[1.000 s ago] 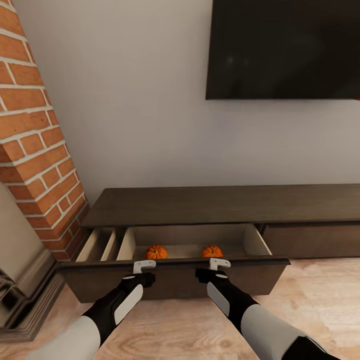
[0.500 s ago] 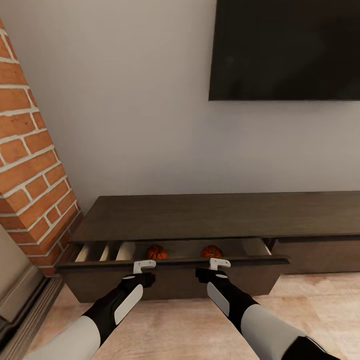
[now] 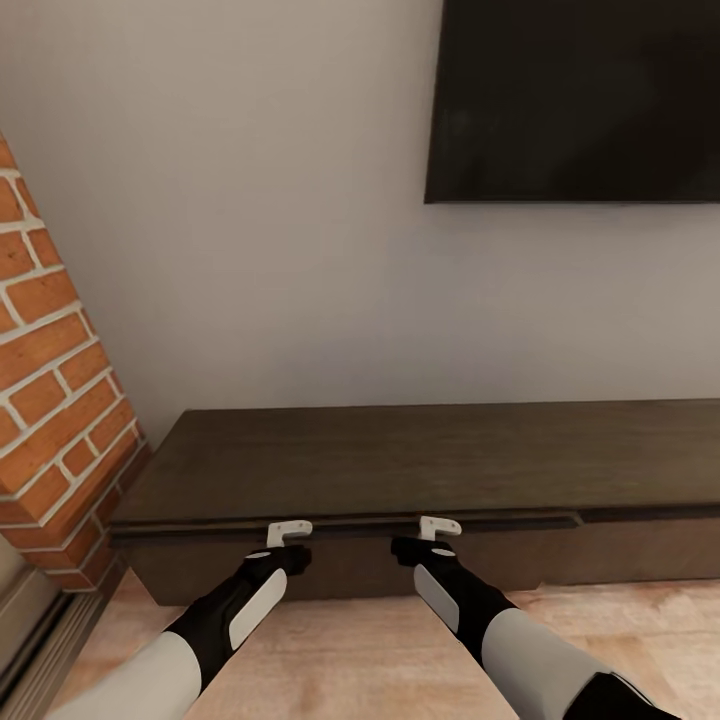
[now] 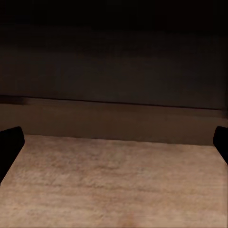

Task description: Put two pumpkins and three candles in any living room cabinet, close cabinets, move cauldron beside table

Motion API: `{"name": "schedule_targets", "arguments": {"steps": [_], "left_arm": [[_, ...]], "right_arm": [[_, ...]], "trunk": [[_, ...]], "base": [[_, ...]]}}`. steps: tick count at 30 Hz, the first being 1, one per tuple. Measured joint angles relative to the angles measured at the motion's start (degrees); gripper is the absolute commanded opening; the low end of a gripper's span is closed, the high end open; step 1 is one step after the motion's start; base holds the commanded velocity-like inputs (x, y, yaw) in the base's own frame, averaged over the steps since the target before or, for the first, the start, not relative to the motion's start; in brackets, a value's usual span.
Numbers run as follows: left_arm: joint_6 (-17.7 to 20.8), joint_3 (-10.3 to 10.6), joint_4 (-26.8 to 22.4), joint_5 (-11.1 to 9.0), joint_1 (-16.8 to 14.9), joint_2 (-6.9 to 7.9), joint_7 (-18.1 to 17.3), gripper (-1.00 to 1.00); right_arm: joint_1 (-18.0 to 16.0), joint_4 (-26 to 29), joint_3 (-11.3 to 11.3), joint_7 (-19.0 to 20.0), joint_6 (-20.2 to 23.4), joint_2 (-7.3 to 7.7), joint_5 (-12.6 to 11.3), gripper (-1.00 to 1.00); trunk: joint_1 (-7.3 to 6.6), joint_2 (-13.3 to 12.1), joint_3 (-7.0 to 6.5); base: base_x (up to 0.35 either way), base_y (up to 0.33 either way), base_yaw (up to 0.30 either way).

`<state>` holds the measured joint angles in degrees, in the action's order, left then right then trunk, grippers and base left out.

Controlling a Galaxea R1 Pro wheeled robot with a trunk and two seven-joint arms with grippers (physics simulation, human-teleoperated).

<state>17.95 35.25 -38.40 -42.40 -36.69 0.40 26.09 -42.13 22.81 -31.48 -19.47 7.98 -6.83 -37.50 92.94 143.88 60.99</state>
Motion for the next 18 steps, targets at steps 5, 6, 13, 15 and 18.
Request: {"name": "schedule_targets", "arguments": {"steps": [5, 6, 13, 15, 18], "left_arm": [[0.01, 0.05, 0.01, 0.03, 0.0, 0.08, -0.01, 1.0], [0.01, 0.06, 0.01, 0.04, 0.0, 0.08, -0.01, 1.0], [0.0, 0.01, 0.0, 0.01, 0.0, 0.01, -0.03, 1.0], [0.0, 0.02, 0.0, 0.0, 0.0, -0.05, -0.05, 1.0], [0.0, 0.01, -0.02, 0.0, 0.0, -0.08, -0.08, 1.0]], "right_arm": [[0.0, 0.0, 0.03, -0.02, 0.0, 0.01, 0.12, 1.0], [0.0, 0.0, 0.03, -0.02, 0.0, 0.0, 0.12, 1.0], [-0.01, 0.02, 0.06, 0.0, 0.0, 0.01, 0.28, 1.0], [-0.01, 0.02, 0.06, 0.0, 0.0, 0.01, 0.28, 1.0], [-0.01, 0.06, 0.06, 0.0, -0.01, 0.01, 0.3, 1.0]], "trunk": [[0.02, 0.0, 0.0], [0.02, 0.0, 0.0], [0.04, 0.0, 0.0], [0.04, 0.0, 0.0], [0.05, 0.0, 0.0]], "base": [[0.026, 0.0, 0.0], [0.003, 0.0, 0.0], [-0.09, 0.0, 0.0], [-0.167, 0.0, 0.0], [-0.192, 0.0, 0.0]]}}
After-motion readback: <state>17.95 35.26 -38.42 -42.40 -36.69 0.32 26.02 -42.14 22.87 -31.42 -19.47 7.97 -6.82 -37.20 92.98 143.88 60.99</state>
